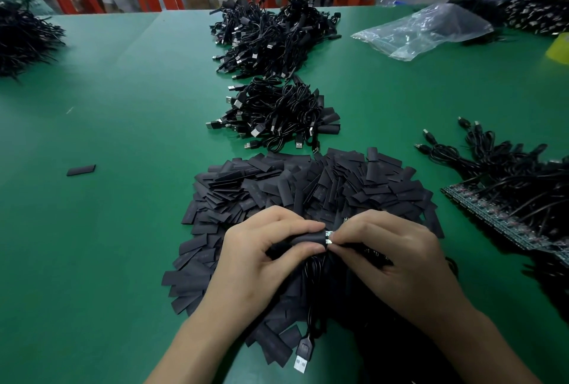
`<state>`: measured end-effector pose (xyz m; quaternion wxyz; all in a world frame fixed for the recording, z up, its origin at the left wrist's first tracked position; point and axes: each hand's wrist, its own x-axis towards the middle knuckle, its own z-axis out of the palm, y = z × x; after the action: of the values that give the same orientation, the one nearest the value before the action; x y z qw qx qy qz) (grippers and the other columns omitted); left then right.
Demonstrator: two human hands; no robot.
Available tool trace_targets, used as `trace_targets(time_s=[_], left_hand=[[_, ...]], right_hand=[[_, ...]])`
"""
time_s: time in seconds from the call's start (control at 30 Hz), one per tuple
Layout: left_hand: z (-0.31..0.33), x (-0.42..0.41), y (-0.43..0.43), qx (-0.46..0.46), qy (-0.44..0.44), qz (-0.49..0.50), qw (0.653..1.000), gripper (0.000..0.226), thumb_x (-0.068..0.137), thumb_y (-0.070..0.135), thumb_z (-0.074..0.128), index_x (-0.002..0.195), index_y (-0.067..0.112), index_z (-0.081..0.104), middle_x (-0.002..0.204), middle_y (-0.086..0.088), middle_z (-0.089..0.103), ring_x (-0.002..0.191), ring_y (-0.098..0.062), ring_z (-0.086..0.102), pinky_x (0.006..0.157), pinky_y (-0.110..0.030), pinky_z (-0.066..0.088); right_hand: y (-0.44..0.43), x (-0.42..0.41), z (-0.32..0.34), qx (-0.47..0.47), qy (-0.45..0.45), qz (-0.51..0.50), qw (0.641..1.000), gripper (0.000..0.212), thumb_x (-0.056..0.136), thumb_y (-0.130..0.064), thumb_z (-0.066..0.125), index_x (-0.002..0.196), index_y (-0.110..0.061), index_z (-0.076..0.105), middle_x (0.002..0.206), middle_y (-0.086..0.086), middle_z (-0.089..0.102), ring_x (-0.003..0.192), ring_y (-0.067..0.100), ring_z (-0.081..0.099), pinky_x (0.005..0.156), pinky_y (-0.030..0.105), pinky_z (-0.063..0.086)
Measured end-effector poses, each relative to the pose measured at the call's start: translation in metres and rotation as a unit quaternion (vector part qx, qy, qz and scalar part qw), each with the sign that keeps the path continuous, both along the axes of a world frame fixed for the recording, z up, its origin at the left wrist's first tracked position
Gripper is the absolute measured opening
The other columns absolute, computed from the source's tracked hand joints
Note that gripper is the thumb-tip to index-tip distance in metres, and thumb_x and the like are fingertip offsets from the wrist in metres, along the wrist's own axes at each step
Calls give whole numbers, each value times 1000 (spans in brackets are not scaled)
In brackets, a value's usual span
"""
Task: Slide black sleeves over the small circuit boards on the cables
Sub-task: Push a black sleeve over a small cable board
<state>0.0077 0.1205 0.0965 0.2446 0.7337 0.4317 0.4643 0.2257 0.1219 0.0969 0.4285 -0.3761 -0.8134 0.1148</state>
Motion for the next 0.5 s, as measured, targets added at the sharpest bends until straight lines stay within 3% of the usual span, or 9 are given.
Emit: trace_targets(time_s=[0.2, 0.5], left_hand=[[2, 0, -2, -2, -26, 8, 1000, 17, 84, 22, 81, 100, 17, 82, 97, 9, 74, 94, -13, 71, 83, -24, 53], [2, 2, -3, 6, -20, -7, 1000, 18, 85, 18, 81, 103, 16, 81, 99, 10, 73, 95, -10, 70, 84, -20, 51]], right_hand=[[0, -2, 0, -3, 20, -3, 1000, 3, 93, -20, 77, 94, -19, 74, 97, -12, 70, 90, 10, 69, 75, 32, 55], [-1, -4, 0, -7, 11, -9, 1000, 5, 91, -19, 78, 92, -14, 76, 96, -7, 71, 90, 12, 69, 75, 33, 55]])
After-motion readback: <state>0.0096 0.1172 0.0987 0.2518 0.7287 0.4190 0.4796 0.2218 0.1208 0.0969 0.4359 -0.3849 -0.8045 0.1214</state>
